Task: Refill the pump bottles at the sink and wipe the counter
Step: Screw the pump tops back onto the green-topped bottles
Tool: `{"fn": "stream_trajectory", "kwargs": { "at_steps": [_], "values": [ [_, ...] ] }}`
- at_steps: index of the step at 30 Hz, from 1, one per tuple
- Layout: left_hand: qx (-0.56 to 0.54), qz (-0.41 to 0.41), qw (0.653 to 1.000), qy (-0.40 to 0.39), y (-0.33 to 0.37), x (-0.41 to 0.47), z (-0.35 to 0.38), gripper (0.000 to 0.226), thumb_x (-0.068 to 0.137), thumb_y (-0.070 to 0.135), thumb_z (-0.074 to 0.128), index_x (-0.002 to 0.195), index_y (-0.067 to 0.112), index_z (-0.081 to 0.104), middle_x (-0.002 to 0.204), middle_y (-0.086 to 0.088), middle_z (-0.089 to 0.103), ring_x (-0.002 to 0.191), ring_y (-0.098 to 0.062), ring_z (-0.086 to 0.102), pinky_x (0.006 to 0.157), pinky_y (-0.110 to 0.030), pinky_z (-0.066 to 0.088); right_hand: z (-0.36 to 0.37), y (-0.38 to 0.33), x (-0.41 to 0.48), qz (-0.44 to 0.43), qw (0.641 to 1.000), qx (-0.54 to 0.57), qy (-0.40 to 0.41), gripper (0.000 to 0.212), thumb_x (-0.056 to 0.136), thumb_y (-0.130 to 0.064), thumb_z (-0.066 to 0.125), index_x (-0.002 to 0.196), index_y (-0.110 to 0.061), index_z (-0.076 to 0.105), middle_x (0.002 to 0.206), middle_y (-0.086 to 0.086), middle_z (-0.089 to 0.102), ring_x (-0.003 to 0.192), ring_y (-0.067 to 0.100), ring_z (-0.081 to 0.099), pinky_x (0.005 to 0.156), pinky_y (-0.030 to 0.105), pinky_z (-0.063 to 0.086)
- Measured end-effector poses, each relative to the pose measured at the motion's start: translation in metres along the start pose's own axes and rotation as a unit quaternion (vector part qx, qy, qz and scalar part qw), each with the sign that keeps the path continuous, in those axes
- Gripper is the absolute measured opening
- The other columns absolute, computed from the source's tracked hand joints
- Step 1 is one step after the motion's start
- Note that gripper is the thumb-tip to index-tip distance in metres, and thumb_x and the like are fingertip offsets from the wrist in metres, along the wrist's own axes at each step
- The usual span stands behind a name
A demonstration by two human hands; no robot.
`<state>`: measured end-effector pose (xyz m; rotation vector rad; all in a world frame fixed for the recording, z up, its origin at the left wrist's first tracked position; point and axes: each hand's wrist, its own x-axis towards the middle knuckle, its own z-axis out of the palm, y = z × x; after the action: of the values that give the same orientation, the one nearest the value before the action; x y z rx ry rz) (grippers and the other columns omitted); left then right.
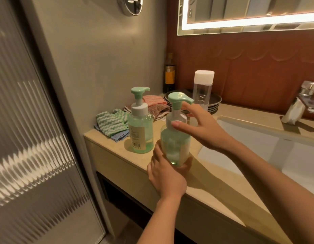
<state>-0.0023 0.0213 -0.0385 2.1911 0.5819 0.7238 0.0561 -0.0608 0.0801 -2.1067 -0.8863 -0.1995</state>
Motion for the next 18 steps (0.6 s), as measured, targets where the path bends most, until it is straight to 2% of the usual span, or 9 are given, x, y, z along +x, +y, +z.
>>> {"fn": "stream_trajectory", "kwargs": {
  "at_steps": [2,3,6,9,12,16,18],
  "values": [
    [-0.017,0.006,1.0,0.019,0.002,0.0,-0.001,0.102,0.071,0.056,0.069,0.147,0.019,0.013,0.145,0.0,0.04,0.132,-0.018,0.036,0.109,-0.032,0.022,-0.001,0.0,0.015,0.015,0.996,0.05,-0.068,0.077,0.073,-0.056,0.067,0.139,-0.024,0.042,0.138,-0.01,0.044,0.124,0.009,0.043,0.104,0.032,0.036],
    [-0.021,0.001,1.0,0.018,0.003,-0.001,-0.002,0.103,0.07,0.06,0.068,0.147,0.019,0.014,0.145,-0.001,0.04,0.132,-0.019,0.037,0.109,-0.033,0.022,-0.002,0.001,0.021,0.006,0.993,0.067,-0.099,0.074,0.072,-0.054,0.065,0.137,-0.024,0.044,0.139,-0.007,0.047,0.126,0.01,0.045,0.106,0.032,0.036],
    [-0.005,-0.022,1.0,0.004,0.005,0.001,-0.001,0.106,0.067,0.068,0.064,0.146,0.017,0.015,0.144,-0.003,0.041,0.132,-0.022,0.036,0.11,-0.036,0.024,0.001,0.002,0.03,-0.015,0.985,0.086,-0.148,0.039,0.079,-0.041,0.059,0.116,-0.028,0.059,0.126,-0.005,0.058,0.116,0.006,0.054,0.099,0.026,0.044],
    [-0.001,-0.017,1.0,0.018,0.005,0.001,0.0,0.104,0.066,0.069,0.064,0.144,0.018,0.02,0.141,-0.003,0.045,0.129,-0.023,0.04,0.108,-0.039,0.027,0.007,0.006,0.024,-0.012,0.988,0.119,-0.099,0.024,0.088,-0.035,0.061,0.105,-0.019,0.064,0.106,-0.003,0.064,0.097,0.005,0.06,0.082,0.018,0.051],
    [0.004,-0.019,1.0,0.011,0.004,0.0,0.0,0.098,0.07,0.066,0.063,0.143,0.015,0.022,0.14,-0.003,0.045,0.129,-0.023,0.039,0.109,-0.037,0.026,0.017,0.003,0.016,0.016,0.994,0.105,-0.028,0.028,0.086,-0.039,0.057,0.104,-0.018,0.061,0.093,-0.013,0.061,0.086,0.003,0.06,0.071,0.013,0.047],
    [0.047,-0.02,0.999,0.011,-0.001,0.002,0.004,0.083,0.077,0.045,0.071,0.139,0.013,0.026,0.14,-0.003,0.045,0.131,-0.019,0.038,0.112,-0.032,0.022,0.02,-0.007,0.005,0.019,0.999,0.006,0.028,0.056,0.077,-0.061,0.044,0.112,-0.018,0.058,0.101,-0.009,0.059,0.093,0.009,0.057,0.08,0.024,0.048],
    [0.045,-0.009,0.999,0.003,-0.002,0.002,0.004,0.092,0.075,0.036,0.075,0.144,0.018,0.017,0.145,0.001,0.039,0.133,-0.016,0.034,0.113,-0.03,0.021,0.018,-0.008,0.0,0.007,1.0,-0.014,0.024,0.057,0.079,-0.064,0.042,0.112,-0.021,0.057,0.106,-0.007,0.057,0.099,0.013,0.055,0.087,0.03,0.047]
  ]
}}
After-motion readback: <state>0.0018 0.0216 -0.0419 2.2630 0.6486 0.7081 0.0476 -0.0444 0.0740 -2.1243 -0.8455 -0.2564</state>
